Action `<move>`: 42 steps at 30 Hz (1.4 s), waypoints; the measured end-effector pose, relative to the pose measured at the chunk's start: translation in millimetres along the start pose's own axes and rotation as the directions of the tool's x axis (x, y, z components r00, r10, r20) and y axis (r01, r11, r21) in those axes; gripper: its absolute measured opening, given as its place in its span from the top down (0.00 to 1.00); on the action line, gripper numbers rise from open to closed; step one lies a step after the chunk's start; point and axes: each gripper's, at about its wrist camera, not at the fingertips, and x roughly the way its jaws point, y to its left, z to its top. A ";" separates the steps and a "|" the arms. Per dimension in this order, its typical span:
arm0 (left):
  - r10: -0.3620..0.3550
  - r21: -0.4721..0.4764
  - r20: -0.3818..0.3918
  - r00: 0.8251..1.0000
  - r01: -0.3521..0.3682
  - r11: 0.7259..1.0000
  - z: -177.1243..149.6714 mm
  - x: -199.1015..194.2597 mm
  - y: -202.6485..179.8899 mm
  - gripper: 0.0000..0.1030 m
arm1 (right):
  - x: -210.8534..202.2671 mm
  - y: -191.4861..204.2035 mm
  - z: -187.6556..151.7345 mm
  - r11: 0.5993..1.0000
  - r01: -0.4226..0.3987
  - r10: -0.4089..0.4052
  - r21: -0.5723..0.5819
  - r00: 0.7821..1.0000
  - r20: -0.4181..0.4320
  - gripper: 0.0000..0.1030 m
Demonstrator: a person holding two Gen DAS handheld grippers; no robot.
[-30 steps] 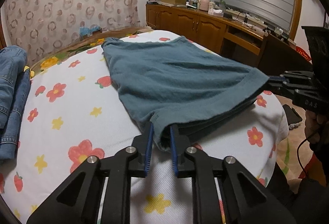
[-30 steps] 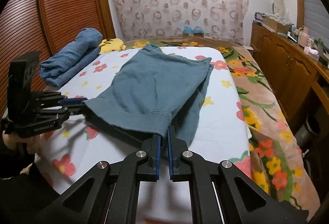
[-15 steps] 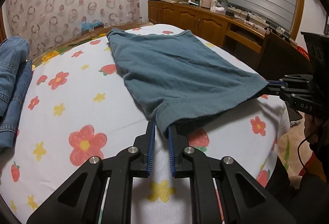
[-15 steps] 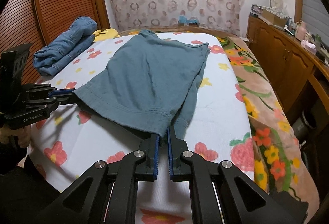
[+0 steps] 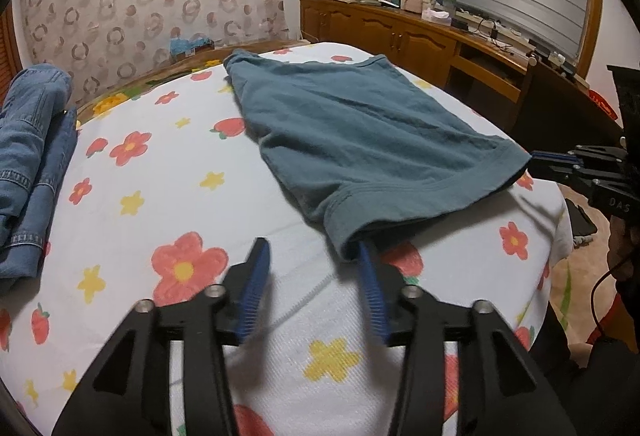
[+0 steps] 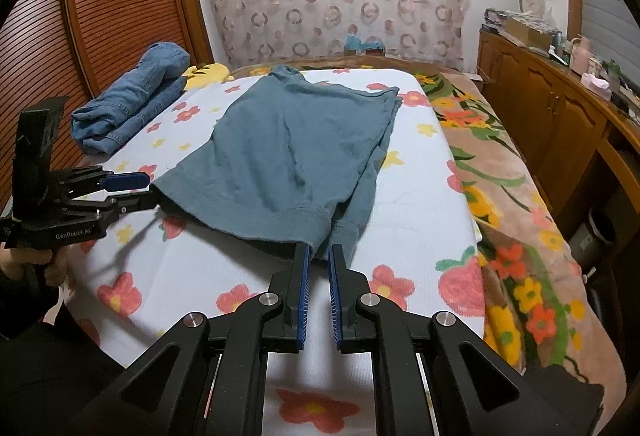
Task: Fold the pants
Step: 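Open the right gripper and release the shorts' hem, then grasp the teal shorts' hem with the left gripper while the right gripper grasps beside it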
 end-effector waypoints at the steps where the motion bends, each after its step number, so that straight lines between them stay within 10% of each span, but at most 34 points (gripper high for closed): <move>1: -0.002 -0.003 -0.006 1.000 0.002 1.000 0.1 0.8 1.3 0.50 | 0.0 -0.1 0.1 1.000 0.000 0.000 0.001 1.000 0.001 0.91; 4: 0.004 -0.005 -0.010 1.000 -0.004 1.000 -0.3 -0.2 4.4 0.30 | 0.9 0.1 -1.1 1.000 -0.002 0.002 0.001 1.000 0.003 0.91; 11: 0.034 0.003 -0.032 0.999 -0.034 0.999 0.7 -0.3 13.3 0.24 | 1.8 -0.1 -0.9 1.000 -0.003 0.003 0.002 1.000 0.002 0.91; 21: 0.006 0.000 0.024 1.000 -0.006 1.000 1.7 -15.0 10.7 0.24 | -6.9 -1.8 3.1 1.000 -0.002 0.002 -0.002 1.000 0.023 0.90; 26: -0.003 -0.023 0.071 0.997 0.005 1.000 11.9 -24.3 15.9 0.24 | -11.2 -2.7 7.4 1.000 0.002 -0.002 0.001 0.999 0.054 0.69; 42: -0.060 -0.021 -0.056 0.997 0.059 0.998 14.4 20.0 0.9 0.49 | 31.7 -12.3 3.1 0.998 0.006 -0.003 0.058 0.999 -0.052 0.68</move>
